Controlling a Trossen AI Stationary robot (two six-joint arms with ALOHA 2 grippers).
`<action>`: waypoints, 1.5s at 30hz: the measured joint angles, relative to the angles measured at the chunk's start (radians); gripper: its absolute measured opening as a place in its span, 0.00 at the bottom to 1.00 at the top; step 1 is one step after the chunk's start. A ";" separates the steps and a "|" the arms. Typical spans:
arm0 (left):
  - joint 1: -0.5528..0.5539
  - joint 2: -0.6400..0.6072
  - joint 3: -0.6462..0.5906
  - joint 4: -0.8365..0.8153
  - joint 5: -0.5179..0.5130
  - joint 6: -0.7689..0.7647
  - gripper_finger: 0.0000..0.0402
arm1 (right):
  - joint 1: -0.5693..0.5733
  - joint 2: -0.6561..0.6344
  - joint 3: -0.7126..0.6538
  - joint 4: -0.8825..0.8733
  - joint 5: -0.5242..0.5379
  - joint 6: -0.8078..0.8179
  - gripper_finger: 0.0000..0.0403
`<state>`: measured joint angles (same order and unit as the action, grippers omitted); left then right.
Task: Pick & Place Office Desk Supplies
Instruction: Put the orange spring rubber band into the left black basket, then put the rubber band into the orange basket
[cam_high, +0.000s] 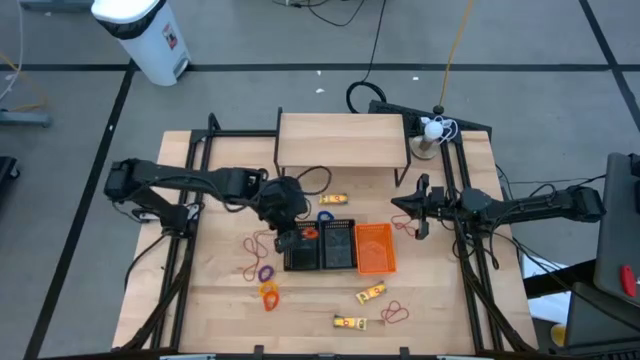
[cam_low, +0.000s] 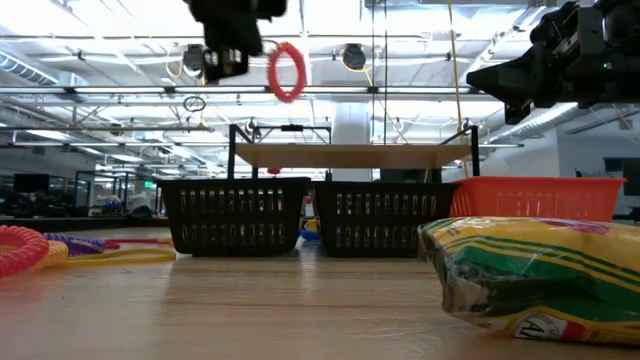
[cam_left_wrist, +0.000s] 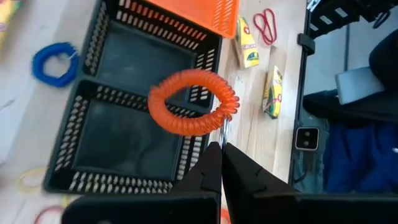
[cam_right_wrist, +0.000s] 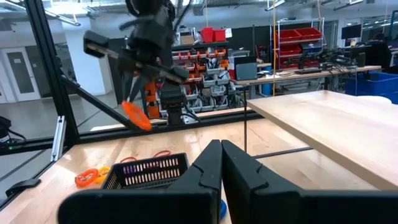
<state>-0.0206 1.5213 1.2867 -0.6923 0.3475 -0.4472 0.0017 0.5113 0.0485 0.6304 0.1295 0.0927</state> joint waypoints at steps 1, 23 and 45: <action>0.006 0.015 0.000 0.013 0.013 0.007 0.00 | 0.000 0.003 0.000 0.003 0.000 0.000 0.00; 0.049 0.078 0.000 -0.179 0.010 0.020 0.00 | 0.000 0.026 0.000 0.015 0.000 0.000 0.00; 0.015 0.080 0.000 -0.178 0.006 0.094 0.23 | 0.000 0.026 0.000 0.010 0.000 0.000 0.00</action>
<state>-0.0053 1.6012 1.2862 -0.8699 0.3537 -0.3533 0.0020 0.5373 0.0483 0.6408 0.1295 0.0929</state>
